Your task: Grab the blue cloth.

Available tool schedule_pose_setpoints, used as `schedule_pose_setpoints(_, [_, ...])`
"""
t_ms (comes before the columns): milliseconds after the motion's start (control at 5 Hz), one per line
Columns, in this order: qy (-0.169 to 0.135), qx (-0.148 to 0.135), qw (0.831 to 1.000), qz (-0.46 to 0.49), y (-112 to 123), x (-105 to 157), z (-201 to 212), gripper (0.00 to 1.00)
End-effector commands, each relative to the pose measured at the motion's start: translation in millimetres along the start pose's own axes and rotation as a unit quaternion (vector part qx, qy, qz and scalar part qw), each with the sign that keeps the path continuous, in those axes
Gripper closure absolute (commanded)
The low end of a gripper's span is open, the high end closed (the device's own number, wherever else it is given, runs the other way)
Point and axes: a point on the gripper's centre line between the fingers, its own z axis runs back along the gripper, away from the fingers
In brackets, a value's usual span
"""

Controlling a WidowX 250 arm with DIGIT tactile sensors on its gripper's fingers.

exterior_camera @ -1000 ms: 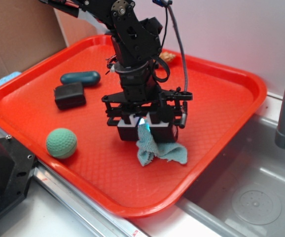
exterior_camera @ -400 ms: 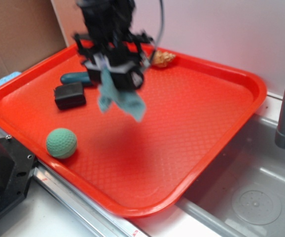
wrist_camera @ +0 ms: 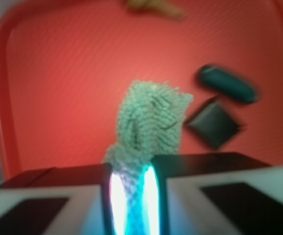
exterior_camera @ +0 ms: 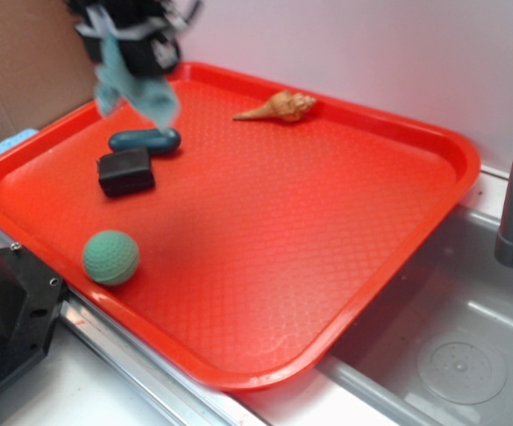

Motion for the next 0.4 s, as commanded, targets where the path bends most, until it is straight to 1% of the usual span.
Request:
schedule_pose_setpoints(0, [-0.065, 0.005, 0.997, 0.036, 33.7, 4.4, 41.5, 1.00])
schedule_pose_setpoints(200, [-0.041, 0.029, 0.998, 0.044, 35.9, 10.5, 35.3, 1.00])
